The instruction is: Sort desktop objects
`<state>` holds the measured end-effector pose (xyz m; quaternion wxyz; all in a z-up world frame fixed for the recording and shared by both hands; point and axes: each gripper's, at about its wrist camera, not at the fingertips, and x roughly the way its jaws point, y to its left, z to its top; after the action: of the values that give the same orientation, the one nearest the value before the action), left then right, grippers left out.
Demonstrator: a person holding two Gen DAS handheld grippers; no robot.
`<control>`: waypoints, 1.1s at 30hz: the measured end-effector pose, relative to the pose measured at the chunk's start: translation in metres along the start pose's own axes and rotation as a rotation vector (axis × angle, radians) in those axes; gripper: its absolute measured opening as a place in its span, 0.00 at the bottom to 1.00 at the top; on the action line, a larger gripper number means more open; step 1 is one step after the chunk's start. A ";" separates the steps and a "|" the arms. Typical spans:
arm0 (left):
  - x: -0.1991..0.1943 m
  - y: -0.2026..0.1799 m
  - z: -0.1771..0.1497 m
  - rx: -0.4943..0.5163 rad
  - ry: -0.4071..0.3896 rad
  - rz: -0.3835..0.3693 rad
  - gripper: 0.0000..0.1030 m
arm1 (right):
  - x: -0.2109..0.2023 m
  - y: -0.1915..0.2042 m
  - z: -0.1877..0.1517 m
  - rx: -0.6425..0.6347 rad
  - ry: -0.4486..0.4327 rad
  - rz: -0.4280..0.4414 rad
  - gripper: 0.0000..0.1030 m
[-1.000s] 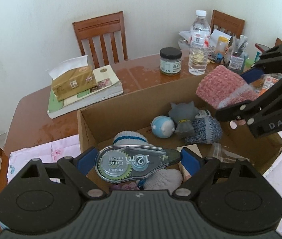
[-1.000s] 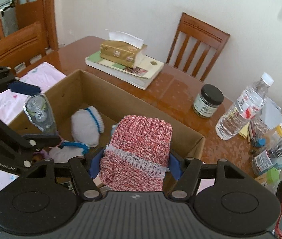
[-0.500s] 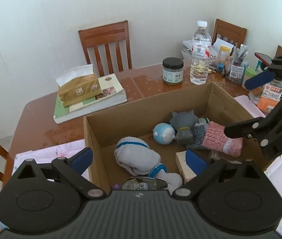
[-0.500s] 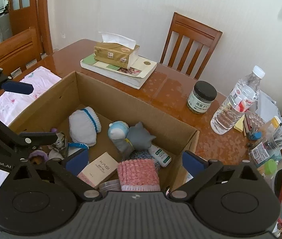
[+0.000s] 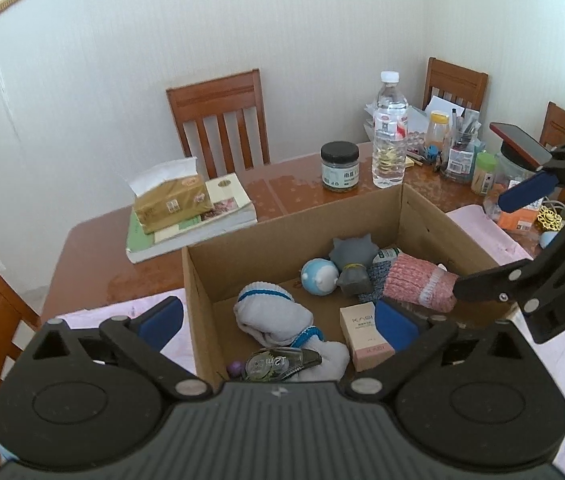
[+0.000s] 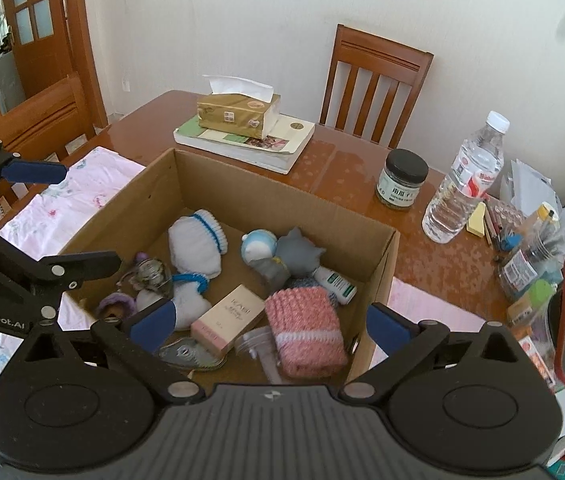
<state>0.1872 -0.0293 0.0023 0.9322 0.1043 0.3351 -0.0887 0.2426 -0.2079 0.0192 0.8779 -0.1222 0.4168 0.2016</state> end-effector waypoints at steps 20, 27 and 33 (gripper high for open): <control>-0.054 -0.028 -0.027 -0.025 0.025 0.014 0.99 | -0.043 -0.007 -0.047 0.307 0.000 -0.041 1.00; -0.053 -0.027 -0.032 -0.101 0.148 0.031 0.99 | -0.048 0.004 -0.063 0.358 0.044 -0.030 1.00; -0.056 -0.021 -0.037 -0.170 0.196 0.025 0.99 | -0.052 0.012 -0.067 0.423 0.093 -0.036 1.00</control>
<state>0.1173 -0.0349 0.0073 0.9015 0.0374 0.4296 -0.0378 0.1613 -0.2360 0.0174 0.8672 0.0480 0.4877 0.0881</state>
